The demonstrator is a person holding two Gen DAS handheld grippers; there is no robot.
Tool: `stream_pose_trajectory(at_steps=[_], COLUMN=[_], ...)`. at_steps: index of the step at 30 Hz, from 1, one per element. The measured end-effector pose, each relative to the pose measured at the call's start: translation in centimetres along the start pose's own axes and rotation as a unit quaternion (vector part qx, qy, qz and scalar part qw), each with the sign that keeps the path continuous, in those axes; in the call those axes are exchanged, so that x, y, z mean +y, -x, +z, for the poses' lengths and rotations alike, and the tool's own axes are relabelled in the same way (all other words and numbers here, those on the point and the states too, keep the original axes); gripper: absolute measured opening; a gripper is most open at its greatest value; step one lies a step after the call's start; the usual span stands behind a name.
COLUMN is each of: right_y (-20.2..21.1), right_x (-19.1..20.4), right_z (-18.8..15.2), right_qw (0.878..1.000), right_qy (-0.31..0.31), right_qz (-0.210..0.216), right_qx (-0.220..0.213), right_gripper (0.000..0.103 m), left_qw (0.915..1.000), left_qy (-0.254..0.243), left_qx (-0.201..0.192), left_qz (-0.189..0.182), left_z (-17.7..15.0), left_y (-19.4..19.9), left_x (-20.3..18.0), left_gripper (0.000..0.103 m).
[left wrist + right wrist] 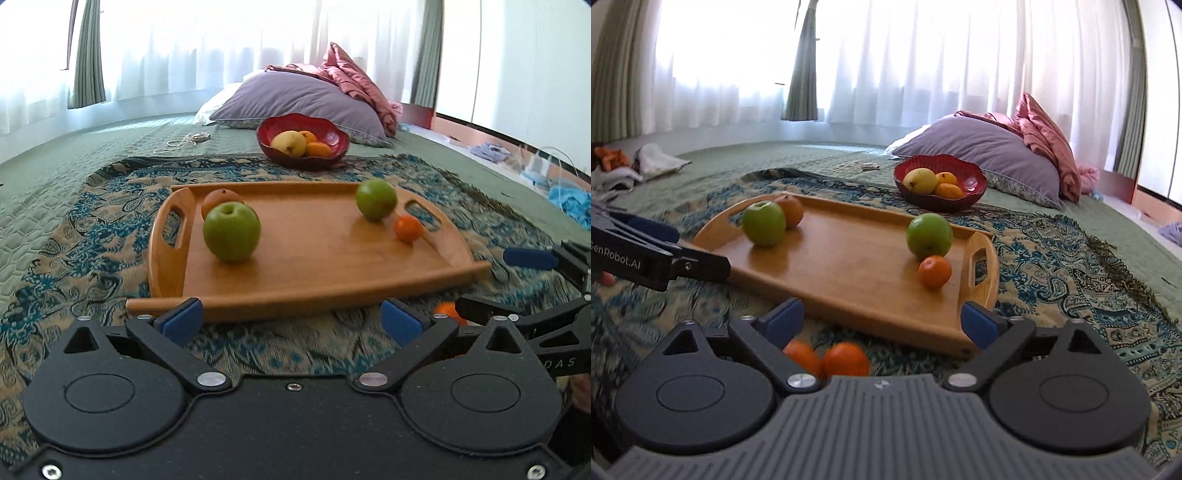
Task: Organize fruits
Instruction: 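Withdraw both grippers toward the dates and tangerines beside the tray, then grasp a dark red date with the left gripper while the right gripper grasps a tangerine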
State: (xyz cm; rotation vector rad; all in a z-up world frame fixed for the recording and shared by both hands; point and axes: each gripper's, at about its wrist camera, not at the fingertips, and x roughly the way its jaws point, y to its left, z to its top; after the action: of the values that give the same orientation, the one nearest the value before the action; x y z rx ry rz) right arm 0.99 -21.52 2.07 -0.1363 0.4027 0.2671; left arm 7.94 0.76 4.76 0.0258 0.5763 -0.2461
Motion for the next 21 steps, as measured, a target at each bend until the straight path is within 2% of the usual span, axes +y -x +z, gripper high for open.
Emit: stream_pose_trajectory(at_steps=[9,16,21], right_y=[1.9,2.3,2.2], right_x=[1.2,2.2,2.7], right_z=[-1.9,-3.3,-4.0], right_qw=[1.0,0.998,0.998], right_qy=[0.03,0.057,0.066], right_qz=[0.005,-0.008,-0.012], right_qx=[0.005,0.011,0.01], right_gripper=[0.101,0.101,0.1], left_qw=[0.9996,0.9985,0.9975], left_qy=[-0.026,-0.031,-0.038], left_qx=[0.003,0.025,0.032], left_qz=[-0.013,-0.037,-0.05], left_z=[-2.5,-3.8,-4.4], left_y=[1.8,2.0,2.3], left_x=[-1.6,-2.4,-2.8], left_gripper=[0.103,0.102,0.094])
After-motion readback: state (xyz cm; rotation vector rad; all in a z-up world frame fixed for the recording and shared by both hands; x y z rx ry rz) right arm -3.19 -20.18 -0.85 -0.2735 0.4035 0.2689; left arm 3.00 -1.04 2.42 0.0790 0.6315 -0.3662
